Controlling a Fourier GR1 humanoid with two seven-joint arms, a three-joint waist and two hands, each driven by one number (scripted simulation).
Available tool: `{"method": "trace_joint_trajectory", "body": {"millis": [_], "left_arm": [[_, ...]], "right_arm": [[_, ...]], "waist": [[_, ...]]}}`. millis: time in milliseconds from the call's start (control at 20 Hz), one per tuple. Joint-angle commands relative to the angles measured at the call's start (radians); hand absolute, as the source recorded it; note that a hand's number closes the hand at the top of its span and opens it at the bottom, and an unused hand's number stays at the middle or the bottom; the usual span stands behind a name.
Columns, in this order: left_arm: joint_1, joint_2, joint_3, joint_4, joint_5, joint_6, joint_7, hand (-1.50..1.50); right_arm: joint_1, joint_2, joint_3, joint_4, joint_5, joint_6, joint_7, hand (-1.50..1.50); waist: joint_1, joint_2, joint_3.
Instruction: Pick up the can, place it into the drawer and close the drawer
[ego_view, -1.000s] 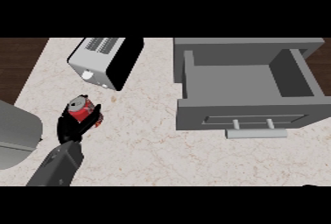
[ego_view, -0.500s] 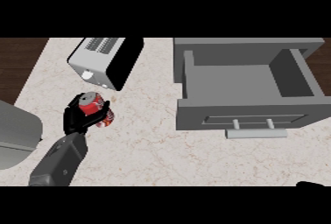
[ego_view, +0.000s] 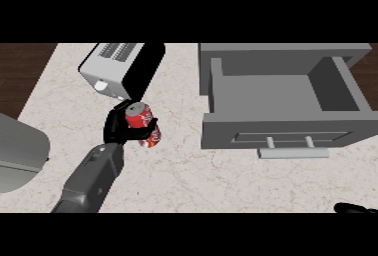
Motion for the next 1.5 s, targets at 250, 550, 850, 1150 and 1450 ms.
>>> {"method": "trace_joint_trajectory", "body": {"millis": [250, 550, 850, 1150, 1450], "left_arm": [[-0.081, -0.069, -0.096, -0.222, -0.038, 0.071, 0.216, 1.5], [-0.117, -0.076, -0.172, -0.443, -0.039, 0.103, 0.456, 1.5], [-0.173, -0.079, -0.303, -0.641, 0.036, 0.223, 0.665, 1.5], [-0.33, -0.079, -0.273, -0.643, 0.007, 0.271, 0.793, 1.5], [-0.54, -0.079, -0.347, -0.516, 0.063, 0.393, 0.863, 1.5]], "right_arm": [[-0.003, -0.025, -0.044, 0.028, -0.023, 0.017, -0.009, -1.5], [-0.048, -0.046, -0.055, -0.004, -0.013, -0.017, 0.066, -1.5], [-0.02, -0.057, -0.092, 0.007, -0.07, 0.017, 0.045, -1.5], [-0.082, -0.065, -0.044, 0.002, -0.011, -0.014, 0.102, -1.5], [-0.07, -0.028, -0.031, -0.001, -0.002, -0.019, 0.044, -1.5]], "waist": [[0.018, -0.009, 0.002], [0.021, -0.009, 0.001], [0.009, -0.008, 0.001], [0.006, -0.002, 0.001], [-0.022, 0.004, 0.001]]}}
